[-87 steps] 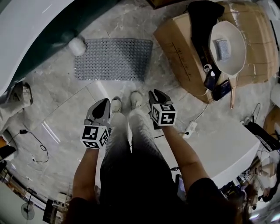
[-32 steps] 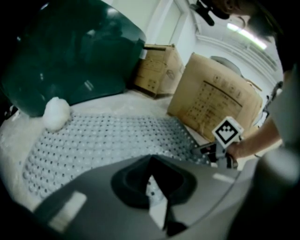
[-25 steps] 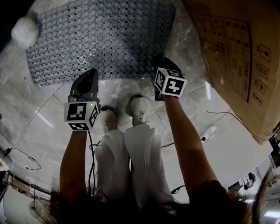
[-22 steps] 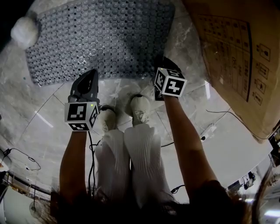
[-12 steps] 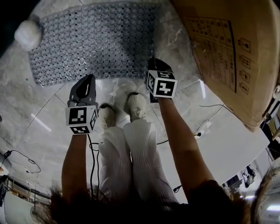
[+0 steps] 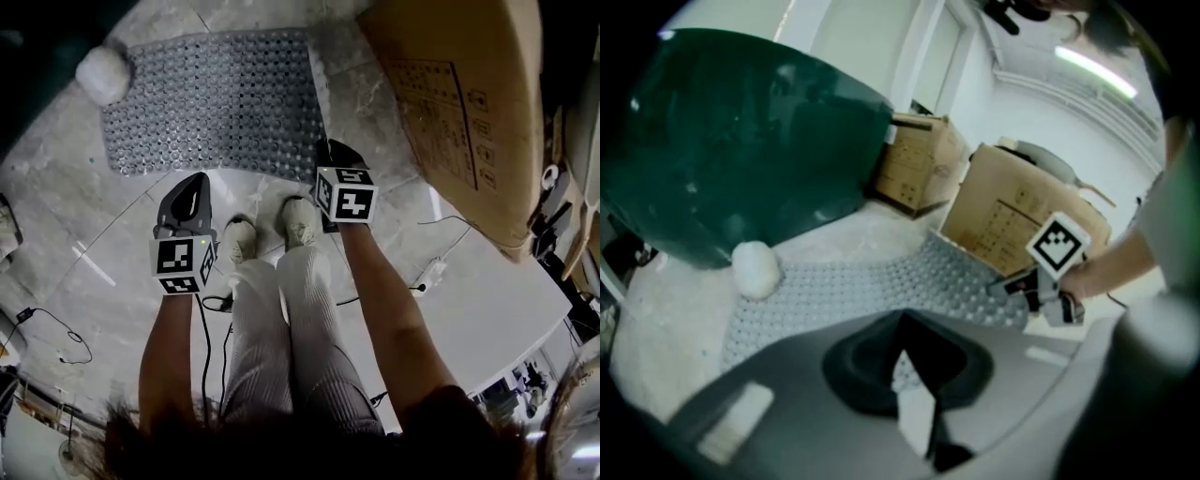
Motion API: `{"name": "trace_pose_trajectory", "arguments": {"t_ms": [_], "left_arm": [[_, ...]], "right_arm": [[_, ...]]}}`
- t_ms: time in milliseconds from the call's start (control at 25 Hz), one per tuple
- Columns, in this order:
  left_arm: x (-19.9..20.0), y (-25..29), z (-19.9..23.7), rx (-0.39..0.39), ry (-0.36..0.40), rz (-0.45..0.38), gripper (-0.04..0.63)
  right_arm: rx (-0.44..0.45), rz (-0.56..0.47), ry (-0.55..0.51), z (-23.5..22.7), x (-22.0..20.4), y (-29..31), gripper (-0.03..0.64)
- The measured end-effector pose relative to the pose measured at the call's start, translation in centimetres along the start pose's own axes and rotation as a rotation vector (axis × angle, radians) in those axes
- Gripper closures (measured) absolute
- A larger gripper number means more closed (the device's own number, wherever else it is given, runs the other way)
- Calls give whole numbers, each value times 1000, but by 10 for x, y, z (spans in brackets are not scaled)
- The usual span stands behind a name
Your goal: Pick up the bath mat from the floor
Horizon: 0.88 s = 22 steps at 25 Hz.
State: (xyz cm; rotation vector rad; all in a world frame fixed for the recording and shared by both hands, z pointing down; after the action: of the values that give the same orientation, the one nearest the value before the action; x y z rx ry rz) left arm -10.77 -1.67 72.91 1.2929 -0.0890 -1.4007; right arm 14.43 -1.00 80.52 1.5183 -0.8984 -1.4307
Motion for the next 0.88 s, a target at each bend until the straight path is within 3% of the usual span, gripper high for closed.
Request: {"name": "trace_pose_trajectory", "arguments": {"t_ms": [640, 880], "left_arm": [[102, -124, -13, 102, -38, -101, 588], [132, -174, -25, 138, -93, -165, 588]], "right_arm": [[130, -88, -25, 82, 101, -147, 603], [173, -121, -32, 106, 130, -204, 603]]}}
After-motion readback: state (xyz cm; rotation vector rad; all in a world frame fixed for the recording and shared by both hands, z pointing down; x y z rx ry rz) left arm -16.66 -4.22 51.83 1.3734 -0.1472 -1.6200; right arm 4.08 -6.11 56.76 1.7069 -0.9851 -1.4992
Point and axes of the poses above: the fingertips, and each gripper's own axes: y forward along the fingers, z to its left, x out of its top, the point moved 4 cm from there along -y, backward along the fingers, and after that the axes turned 14 degrees about -x, right-handed, at the moved point
